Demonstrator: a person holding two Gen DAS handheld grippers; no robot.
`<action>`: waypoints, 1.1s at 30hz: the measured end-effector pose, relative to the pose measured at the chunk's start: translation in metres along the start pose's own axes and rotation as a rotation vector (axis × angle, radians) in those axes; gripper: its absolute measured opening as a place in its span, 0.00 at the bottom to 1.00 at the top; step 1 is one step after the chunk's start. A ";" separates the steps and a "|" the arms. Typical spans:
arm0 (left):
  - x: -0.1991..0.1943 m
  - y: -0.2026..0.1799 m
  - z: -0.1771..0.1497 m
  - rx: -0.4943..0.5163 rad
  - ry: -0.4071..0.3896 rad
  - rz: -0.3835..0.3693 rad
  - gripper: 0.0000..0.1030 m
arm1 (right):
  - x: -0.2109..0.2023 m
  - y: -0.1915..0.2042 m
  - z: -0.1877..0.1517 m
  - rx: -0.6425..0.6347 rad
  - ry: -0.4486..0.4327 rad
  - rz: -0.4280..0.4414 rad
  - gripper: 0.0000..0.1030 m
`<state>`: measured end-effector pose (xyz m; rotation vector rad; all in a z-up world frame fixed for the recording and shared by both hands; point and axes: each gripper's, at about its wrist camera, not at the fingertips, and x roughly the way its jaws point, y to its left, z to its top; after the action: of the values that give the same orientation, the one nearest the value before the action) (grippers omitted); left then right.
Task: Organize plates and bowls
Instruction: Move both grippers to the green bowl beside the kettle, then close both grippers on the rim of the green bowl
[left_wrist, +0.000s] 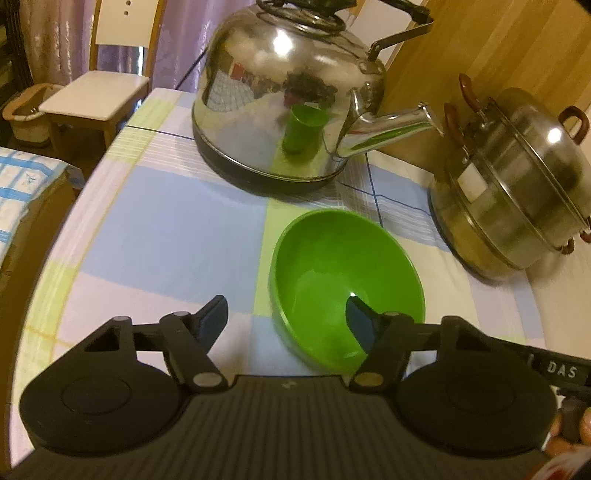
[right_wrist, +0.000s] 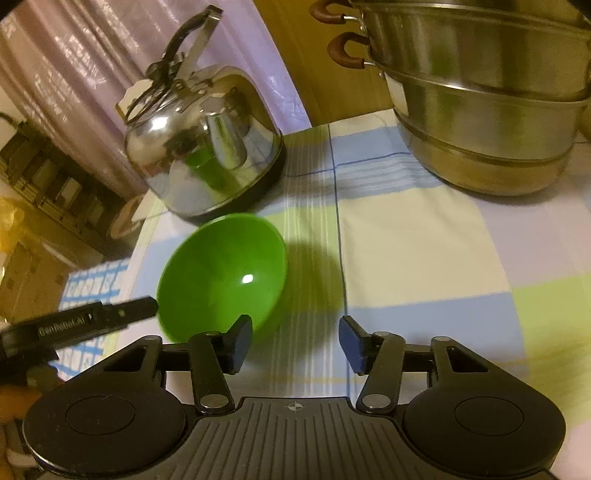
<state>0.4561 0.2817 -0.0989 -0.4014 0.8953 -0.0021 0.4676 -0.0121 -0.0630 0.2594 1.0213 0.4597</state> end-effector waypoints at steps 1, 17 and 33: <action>0.004 0.000 0.002 -0.004 -0.003 -0.005 0.62 | 0.006 -0.001 0.004 0.007 -0.001 0.005 0.47; 0.050 0.003 0.017 0.016 0.027 0.011 0.24 | 0.070 0.000 0.023 -0.014 0.056 -0.006 0.25; 0.045 -0.016 0.012 0.081 0.060 0.059 0.11 | 0.072 0.014 0.022 -0.059 0.086 -0.089 0.07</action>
<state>0.4958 0.2636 -0.1207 -0.3001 0.9627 0.0037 0.5149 0.0351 -0.1006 0.1419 1.0963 0.4229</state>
